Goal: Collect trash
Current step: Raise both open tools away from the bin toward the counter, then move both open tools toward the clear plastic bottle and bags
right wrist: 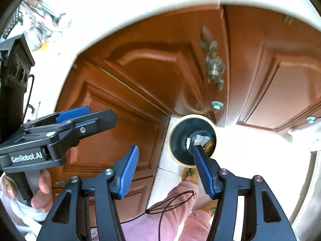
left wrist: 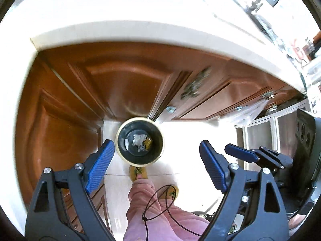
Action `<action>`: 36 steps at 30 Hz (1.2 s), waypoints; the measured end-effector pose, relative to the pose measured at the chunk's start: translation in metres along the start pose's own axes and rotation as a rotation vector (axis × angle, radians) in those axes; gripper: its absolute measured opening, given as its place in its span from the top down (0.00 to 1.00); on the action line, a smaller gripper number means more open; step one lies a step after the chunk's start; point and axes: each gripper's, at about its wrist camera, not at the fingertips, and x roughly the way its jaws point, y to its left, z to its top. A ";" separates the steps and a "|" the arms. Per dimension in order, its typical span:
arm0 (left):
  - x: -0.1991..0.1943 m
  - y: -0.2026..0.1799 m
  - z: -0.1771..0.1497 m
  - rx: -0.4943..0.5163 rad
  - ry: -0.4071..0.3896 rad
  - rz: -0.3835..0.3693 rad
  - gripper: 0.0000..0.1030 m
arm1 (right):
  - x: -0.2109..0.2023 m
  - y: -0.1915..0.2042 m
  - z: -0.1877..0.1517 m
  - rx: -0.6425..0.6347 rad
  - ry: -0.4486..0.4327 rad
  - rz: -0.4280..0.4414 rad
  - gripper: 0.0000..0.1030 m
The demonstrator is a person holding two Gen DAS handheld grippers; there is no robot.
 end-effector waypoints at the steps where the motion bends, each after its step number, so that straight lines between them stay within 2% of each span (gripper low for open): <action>1: -0.015 -0.006 0.003 0.009 -0.014 0.002 0.18 | -0.014 0.004 0.000 -0.006 -0.015 0.000 0.44; 11: -0.134 -0.049 0.037 0.080 -0.181 0.051 0.20 | -0.148 0.050 0.018 -0.105 -0.227 -0.057 0.41; 15: -0.164 -0.060 0.056 0.121 -0.224 0.085 0.22 | -0.188 0.064 0.033 -0.136 -0.311 -0.104 0.38; 17: -0.176 -0.063 0.070 0.136 -0.227 0.072 0.23 | -0.209 0.071 0.048 -0.143 -0.336 -0.135 0.38; 21: -0.189 -0.063 0.098 0.151 -0.242 0.059 0.24 | -0.243 0.087 0.074 -0.170 -0.397 -0.200 0.37; 27: -0.200 -0.066 0.152 0.204 -0.280 0.051 0.27 | -0.290 0.096 0.125 -0.116 -0.441 -0.273 0.36; 29: -0.201 -0.066 0.166 0.215 -0.292 0.050 0.27 | -0.298 0.094 0.141 -0.099 -0.447 -0.307 0.36; 36: -0.200 -0.064 0.214 0.253 -0.308 0.067 0.27 | -0.308 0.088 0.199 -0.021 -0.426 -0.338 0.36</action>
